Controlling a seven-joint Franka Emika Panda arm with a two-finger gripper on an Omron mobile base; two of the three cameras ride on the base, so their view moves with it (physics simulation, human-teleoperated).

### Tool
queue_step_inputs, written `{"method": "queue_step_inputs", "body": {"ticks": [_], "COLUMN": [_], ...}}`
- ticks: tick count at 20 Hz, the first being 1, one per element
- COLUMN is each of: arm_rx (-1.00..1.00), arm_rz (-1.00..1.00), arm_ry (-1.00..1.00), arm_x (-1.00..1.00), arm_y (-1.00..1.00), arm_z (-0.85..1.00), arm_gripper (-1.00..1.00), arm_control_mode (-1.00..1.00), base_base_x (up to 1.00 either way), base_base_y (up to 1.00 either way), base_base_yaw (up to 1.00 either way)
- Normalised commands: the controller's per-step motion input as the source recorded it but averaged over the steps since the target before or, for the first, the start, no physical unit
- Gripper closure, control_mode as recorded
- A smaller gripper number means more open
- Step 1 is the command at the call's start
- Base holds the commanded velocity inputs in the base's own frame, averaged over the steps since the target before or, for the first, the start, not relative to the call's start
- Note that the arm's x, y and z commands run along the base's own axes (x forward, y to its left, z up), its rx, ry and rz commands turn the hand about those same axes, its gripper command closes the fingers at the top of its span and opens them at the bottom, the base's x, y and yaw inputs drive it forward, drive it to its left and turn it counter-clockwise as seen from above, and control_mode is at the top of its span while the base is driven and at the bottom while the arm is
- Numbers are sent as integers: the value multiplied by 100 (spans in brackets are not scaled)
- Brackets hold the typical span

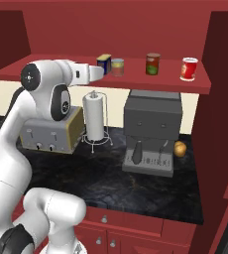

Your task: Stack two cans on top of the other two cans in the cabinet.

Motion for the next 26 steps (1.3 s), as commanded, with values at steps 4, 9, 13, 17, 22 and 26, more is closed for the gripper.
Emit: {"method": "queue_step_inputs", "body": {"ticks": [4,9,13,17,22,26], "arm_rx": [0,0,0,0,1,3], "arm_rz": [0,0,0,0,0,0], "arm_ry": [0,0,0,0,0,0], "arm_x": [2,13,16,17,15,14], "arm_y": [0,0,0,0,0,0], "arm_z": [0,0,0,0,0,0], "arm_gripper": [-100,-100,-100,-100,-100,-100], "arm_control_mode": [-100,-100,-100,-100,-100,-100], "base_base_x": [0,0,0,0,0,0], "base_base_y": [0,0,0,0,0,0], "base_base_yaw": [0,0,0,0,0,0]}}
